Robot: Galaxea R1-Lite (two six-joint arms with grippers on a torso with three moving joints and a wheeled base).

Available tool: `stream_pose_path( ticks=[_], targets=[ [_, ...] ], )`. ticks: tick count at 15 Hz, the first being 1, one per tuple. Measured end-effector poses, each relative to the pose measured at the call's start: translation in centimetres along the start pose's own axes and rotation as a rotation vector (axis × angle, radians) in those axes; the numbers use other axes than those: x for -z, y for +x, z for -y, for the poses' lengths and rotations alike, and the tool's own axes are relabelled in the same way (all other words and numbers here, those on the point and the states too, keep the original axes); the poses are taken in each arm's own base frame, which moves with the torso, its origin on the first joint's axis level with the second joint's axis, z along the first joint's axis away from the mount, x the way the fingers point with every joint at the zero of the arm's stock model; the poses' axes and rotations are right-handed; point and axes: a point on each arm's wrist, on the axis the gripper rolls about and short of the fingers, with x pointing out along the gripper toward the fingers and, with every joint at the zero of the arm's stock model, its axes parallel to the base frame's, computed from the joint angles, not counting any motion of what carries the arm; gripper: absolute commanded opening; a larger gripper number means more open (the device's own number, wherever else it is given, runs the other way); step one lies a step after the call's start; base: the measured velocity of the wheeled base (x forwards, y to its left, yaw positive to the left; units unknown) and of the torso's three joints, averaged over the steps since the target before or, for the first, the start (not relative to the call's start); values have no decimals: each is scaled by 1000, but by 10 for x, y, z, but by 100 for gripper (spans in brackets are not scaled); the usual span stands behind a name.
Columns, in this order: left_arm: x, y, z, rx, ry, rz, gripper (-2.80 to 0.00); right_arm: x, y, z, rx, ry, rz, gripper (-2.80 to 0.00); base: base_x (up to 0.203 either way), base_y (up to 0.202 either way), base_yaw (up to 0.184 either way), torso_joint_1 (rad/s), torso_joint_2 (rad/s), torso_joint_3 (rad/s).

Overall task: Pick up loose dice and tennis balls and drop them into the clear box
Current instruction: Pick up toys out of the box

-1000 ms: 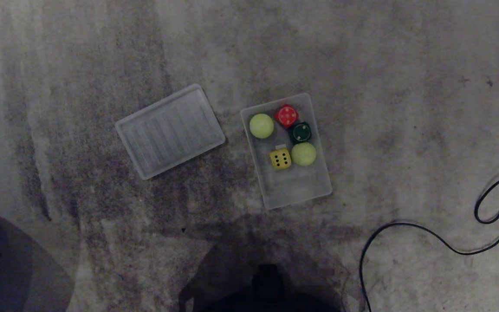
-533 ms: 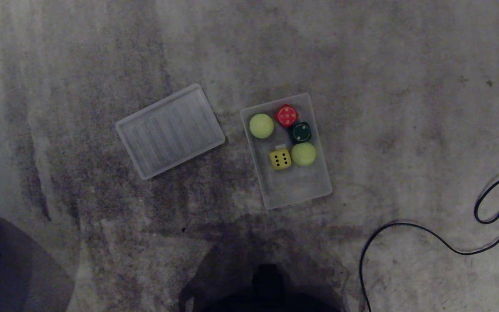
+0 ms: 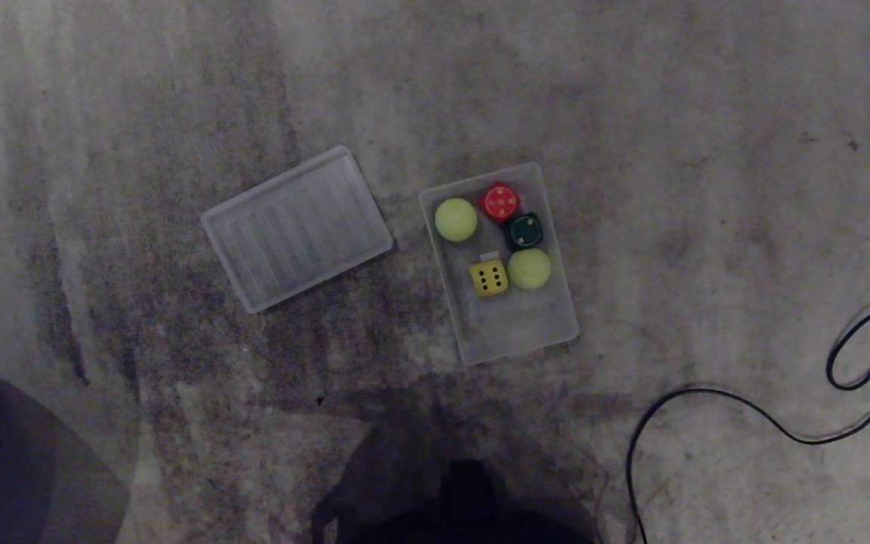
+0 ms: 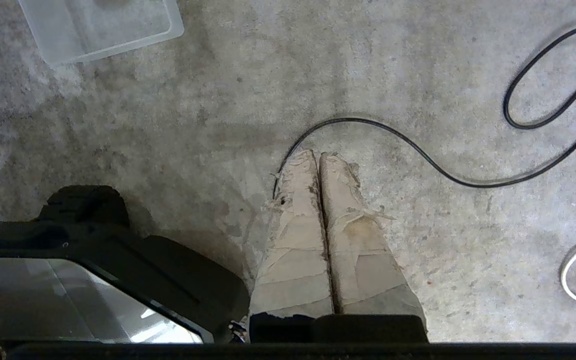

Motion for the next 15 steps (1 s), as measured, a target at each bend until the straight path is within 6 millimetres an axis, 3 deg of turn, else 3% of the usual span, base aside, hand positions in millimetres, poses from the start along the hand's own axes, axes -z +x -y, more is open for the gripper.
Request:
stream_pose_path(
  ticks=[7, 15],
  targets=[
    [0, 0, 0, 0, -6, 0, -280, 0, 0, 0, 0, 6, 0, -280, 0, 0, 0, 1, -1, 23],
    [0, 0, 0, -1, -17, 2, -280, 0, 0, 0, 1, 8, -3, -280, 0, 0, 0, 4, 4, 186]
  ],
)
